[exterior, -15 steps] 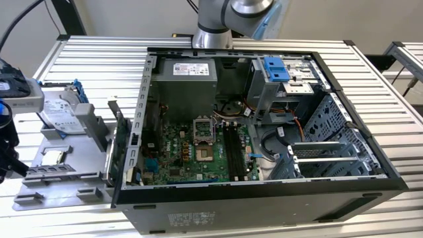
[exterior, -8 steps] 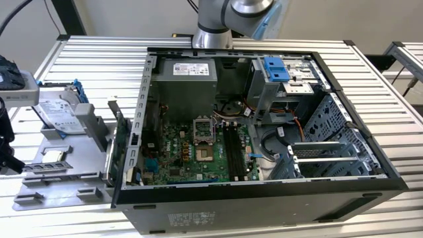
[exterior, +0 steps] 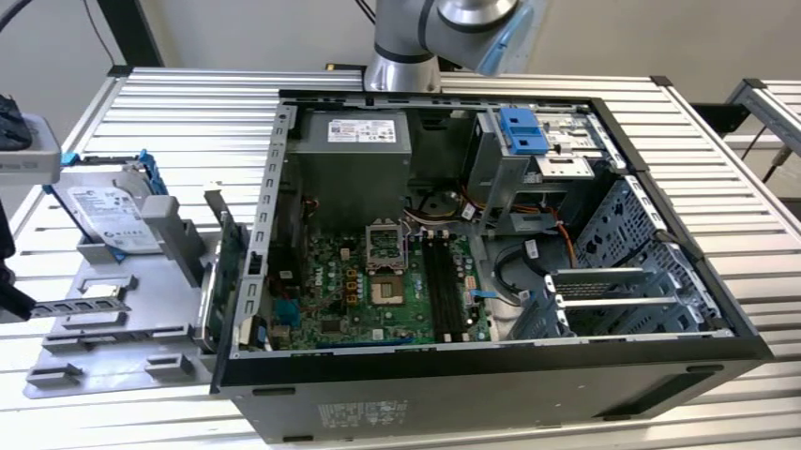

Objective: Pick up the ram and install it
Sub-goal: 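Pick up the ram and move it above insertion slot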

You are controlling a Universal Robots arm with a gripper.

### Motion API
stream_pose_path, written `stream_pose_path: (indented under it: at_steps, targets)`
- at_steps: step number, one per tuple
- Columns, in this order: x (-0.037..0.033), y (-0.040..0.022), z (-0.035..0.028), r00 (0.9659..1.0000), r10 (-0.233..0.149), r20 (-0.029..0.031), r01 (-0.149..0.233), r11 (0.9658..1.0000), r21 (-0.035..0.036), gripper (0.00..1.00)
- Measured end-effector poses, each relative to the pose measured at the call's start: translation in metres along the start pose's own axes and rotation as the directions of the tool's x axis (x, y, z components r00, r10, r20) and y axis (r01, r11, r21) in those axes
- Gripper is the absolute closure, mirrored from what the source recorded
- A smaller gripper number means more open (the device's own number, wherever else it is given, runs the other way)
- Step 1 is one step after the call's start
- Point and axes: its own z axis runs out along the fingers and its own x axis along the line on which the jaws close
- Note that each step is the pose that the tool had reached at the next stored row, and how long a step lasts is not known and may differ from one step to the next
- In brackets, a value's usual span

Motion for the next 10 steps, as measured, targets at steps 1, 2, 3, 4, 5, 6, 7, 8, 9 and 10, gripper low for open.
stream_pose_path:
  at_steps: [1, 2, 3, 4, 5, 6, 7, 8, 9, 10]
  targets:
    - [-0.0002, 0.0, -0.0019, 1.0, 0.0, -0.0001, 0.0, 1.0, -0.0001, 1.0]
    - [-0.0003, 0.0001, -0.0033, 1.0, 0.0, -0.0001, 0.0, 1.0, -0.0001, 1.0]
    - [-0.0005, 0.0001, -0.0047, 1.0, 0.0, -0.0001, 0.0, 1.0, 0.0, 1.0]
    - [-0.0007, 0.0, -0.0061, 1.0, 0.0, 0.0, 0.0, 1.0, 0.0, 1.0]
    - [-0.0009, 0.0001, -0.0076, 1.0, 0.0, -0.0001, 0.0, 1.0, -0.0001, 1.0]
    - [-0.0012, 0.0002, -0.0092, 1.0, 0.0, 0.0, 0.0, 1.0, 0.0, 1.0]
    - [-0.0015, 0.0003, -0.0107, 1.0, 0.0, -0.0001, 0.0, 1.0, 0.0, 1.0]
    - [-0.0017, 0.0002, -0.0122, 1.0, 0.0, 0.0, 0.0, 1.0, 0.0, 1.0]
    - [-0.002, 0.0003, -0.0136, 1.0, 0.0, 0.0, 0.0, 1.0, 0.0, 1.0]
    - [-0.0023, 0.0003, -0.0151, 1.0, 0.0, -0.0001, 0.0, 1.0, 0.0, 1.0]
